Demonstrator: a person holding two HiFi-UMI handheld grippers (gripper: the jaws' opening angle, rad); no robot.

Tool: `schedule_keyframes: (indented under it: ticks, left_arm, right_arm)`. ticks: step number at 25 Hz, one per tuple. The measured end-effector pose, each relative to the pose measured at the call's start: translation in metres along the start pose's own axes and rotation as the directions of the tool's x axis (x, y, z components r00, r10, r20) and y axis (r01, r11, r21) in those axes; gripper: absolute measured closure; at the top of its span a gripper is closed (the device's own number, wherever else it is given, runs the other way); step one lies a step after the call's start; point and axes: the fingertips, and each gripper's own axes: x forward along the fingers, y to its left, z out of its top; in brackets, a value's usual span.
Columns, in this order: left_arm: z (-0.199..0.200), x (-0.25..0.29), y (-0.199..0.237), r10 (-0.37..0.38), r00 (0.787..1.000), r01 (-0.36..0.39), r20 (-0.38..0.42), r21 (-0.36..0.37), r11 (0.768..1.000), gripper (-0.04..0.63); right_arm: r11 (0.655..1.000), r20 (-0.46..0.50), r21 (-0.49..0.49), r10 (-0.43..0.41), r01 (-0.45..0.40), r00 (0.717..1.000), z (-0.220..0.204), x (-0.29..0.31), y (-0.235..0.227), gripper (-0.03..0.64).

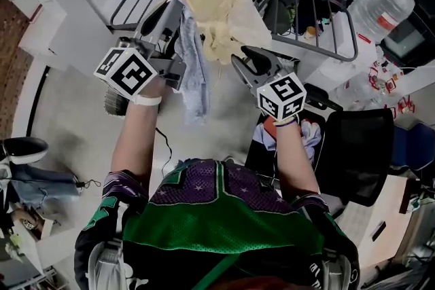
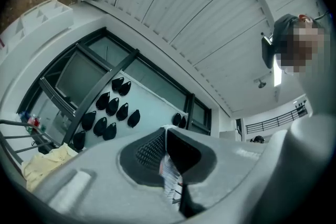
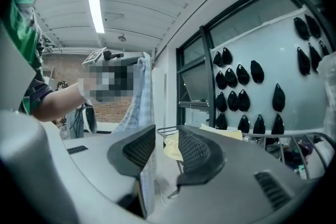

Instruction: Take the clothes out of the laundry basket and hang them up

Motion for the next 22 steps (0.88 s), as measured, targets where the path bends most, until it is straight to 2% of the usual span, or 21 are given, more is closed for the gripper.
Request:
schedule_keyframes:
  ticks: [3,8,14,17,22]
  left_arm:
    - [0.000,0.011,-0.008,0.003,1.000,-0.003,-0.001,0.026,1.000,0.574]
    - [-0.004,0.037,-0.025,0.010,1.000,-0.008,-0.020,0.125,0.992,0.574]
    - [-0.016,0.073,-0.055,-0.018,1.000,0.019,-0.018,0.098,0.995,0.574]
    - [-0.028,0.092,-0.072,-0.024,1.000,0.025,-0.015,0.090,0.996,0.574]
    - [-0.044,0.117,-0.096,-0.034,0.999,0.035,-0.018,0.079,0.996,0.574]
  right_arm:
    - [0.999,-0.008,0.011,0.047,-0.047,0.999,-0.013,-0.003,0.015,0.482]
    - [0.995,-0.011,0.028,0.096,-0.096,0.995,-0.028,-0.007,0.034,0.471]
    - [0.992,-0.005,0.025,0.125,-0.125,0.992,-0.039,-0.014,0.053,0.458]
    - [0.998,-0.002,0.004,0.066,-0.066,0.998,-0.045,-0.016,0.043,0.446]
    - [0.991,0.016,0.039,-0.129,0.128,0.992,-0.053,-0.020,0.014,0.420]
